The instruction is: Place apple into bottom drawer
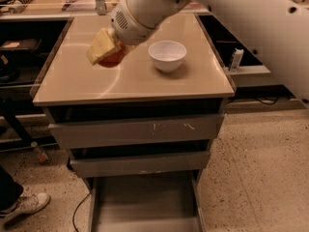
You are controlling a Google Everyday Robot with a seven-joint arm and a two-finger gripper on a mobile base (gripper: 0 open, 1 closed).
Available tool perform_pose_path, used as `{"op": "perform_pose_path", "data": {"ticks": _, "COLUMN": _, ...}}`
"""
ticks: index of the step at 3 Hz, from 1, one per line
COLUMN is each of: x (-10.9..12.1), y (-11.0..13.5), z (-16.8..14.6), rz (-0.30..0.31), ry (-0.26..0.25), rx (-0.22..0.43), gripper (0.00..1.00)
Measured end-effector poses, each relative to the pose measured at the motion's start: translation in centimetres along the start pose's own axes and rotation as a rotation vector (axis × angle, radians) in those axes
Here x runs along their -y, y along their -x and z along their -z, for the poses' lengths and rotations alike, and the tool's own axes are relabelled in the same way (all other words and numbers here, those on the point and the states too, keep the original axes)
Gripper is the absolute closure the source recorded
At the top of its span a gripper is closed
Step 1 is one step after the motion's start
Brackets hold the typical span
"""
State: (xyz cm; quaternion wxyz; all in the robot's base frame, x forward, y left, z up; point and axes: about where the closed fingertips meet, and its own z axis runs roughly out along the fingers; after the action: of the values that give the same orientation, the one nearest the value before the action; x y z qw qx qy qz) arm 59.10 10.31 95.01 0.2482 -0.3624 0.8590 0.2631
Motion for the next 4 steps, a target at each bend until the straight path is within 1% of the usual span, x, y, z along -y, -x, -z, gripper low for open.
{"op": "perform_pose_path", "data": {"ticks": 1, "x": -3.2, "y": -5.0, "z": 2.6, "rz": -0.125, "ry": -0.008, "rx": 0.009, "gripper": 1.0}}
{"op": "perform_pose_path", "data": {"ticks": 2, "x": -4.6, "y": -11.3, "z": 2.3, "rz": -0.26, "ry": -0.006, "rx": -0.011, "gripper": 1.0}}
{"op": "perform_pose_path", "data": {"ticks": 3, "x": -4.0, "y": -15.4, "z": 0.8, "rz": -0.294, "ry": -0.017, "rx": -0.08, "gripper": 1.0}}
{"op": "perform_pose_path", "data": {"ticks": 4, "x": -4.0, "y": -15.4, "z": 0.8, "rz": -0.294, "ry": -0.017, "rx": -0.08, "gripper": 1.0}}
